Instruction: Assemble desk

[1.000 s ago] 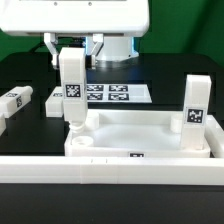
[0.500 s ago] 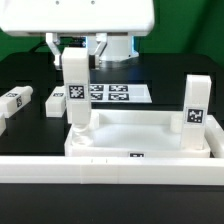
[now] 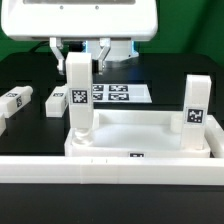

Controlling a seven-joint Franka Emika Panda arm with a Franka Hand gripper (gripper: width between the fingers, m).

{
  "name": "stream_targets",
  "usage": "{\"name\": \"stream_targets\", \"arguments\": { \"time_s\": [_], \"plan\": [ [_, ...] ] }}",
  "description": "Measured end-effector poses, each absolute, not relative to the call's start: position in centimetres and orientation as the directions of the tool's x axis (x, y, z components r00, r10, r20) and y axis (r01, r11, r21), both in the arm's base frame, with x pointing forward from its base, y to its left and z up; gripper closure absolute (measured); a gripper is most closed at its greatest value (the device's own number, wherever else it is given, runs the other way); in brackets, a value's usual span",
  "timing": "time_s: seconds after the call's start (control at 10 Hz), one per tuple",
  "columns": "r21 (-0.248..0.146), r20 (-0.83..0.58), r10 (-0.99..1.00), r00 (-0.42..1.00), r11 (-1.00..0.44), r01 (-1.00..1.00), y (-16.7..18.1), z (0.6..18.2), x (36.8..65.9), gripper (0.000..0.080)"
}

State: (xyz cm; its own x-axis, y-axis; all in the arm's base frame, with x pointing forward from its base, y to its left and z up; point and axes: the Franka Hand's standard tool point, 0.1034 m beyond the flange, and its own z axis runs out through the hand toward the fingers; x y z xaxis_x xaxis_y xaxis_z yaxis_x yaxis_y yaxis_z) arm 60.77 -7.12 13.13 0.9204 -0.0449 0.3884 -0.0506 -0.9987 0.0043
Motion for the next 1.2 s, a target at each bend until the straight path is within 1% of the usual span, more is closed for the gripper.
{"name": "stream_targets", "arguments": {
  "time_s": [0.2,0.4,0.9,1.2],
  "plan": [
    [0.006,0.388,-0.047,0.921,-0.999,-0.053,-7.38,12.75,61.19,0.0509],
    [0.011,0.397,-0.044,0.917,-0.999,-0.052,-7.27,12.73,61.18,0.0509],
    [0.036,0.441,-0.035,0.897,-0.998,-0.057,-7.35,12.66,61.13,0.0509],
    [0.036,0.441,-0.034,0.897,-0.998,-0.056,-7.30,12.67,61.14,0.0509]
  ]
}}
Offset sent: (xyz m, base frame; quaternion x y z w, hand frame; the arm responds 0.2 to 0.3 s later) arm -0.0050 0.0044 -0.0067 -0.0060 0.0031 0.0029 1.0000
